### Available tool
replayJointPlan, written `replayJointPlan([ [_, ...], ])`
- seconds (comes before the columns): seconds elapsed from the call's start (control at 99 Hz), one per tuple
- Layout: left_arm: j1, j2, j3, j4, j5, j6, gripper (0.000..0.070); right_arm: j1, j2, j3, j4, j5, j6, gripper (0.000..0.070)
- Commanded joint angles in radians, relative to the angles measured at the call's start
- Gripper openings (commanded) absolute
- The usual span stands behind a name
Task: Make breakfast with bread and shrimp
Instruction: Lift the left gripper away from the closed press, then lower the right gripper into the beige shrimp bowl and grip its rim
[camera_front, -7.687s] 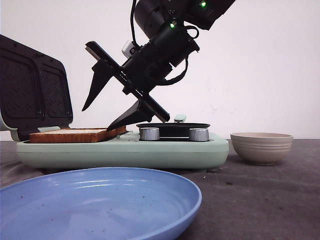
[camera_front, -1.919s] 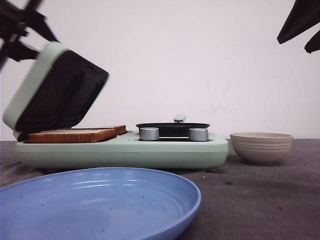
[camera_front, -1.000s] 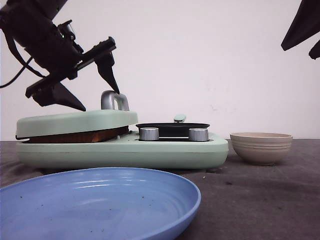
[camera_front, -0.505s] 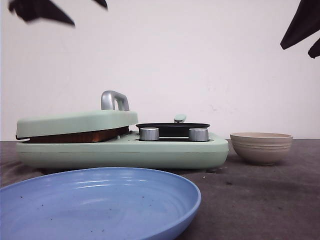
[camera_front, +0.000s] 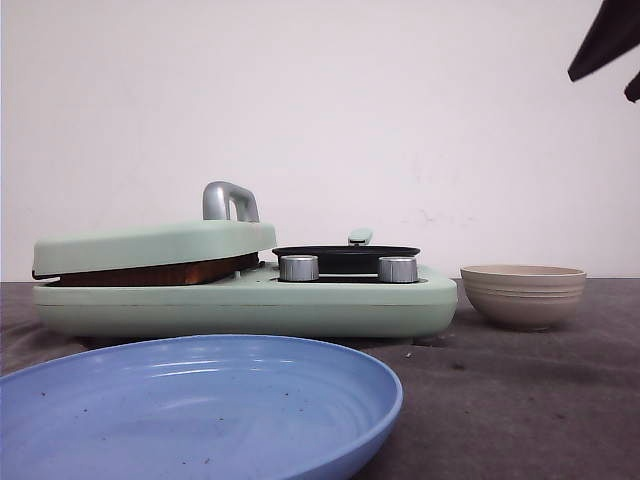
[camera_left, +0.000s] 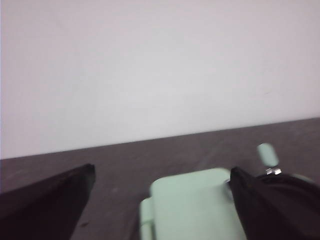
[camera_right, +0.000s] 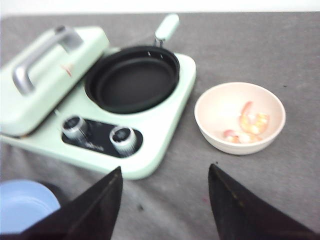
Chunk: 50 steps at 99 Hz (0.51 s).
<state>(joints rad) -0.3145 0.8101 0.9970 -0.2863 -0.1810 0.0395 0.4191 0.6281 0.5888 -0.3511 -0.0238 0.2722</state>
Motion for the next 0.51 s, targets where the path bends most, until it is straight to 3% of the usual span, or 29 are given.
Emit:
replayJointPlan([
  [0.0, 0.005, -0.01, 0.019, -0.016, -0.005, 0.017, 0.0504, -0.033, 0.035, 0.025, 0.015, -0.042, 0.049, 0.0321],
  [0.293, 0.022, -0.09, 0.014, -0.074, -0.006, 0.016, 0.0503, -0.246, 0.31, 0.21, 0.004, -0.241, 0.08, 0.0341],
  [0.495, 0.022, -0.109, -0.008, -0.075, -0.006, 0.016, 0.0503, -0.353, 0.545, 0.369, -0.051, -0.298, 0.076, 0.0343],
])
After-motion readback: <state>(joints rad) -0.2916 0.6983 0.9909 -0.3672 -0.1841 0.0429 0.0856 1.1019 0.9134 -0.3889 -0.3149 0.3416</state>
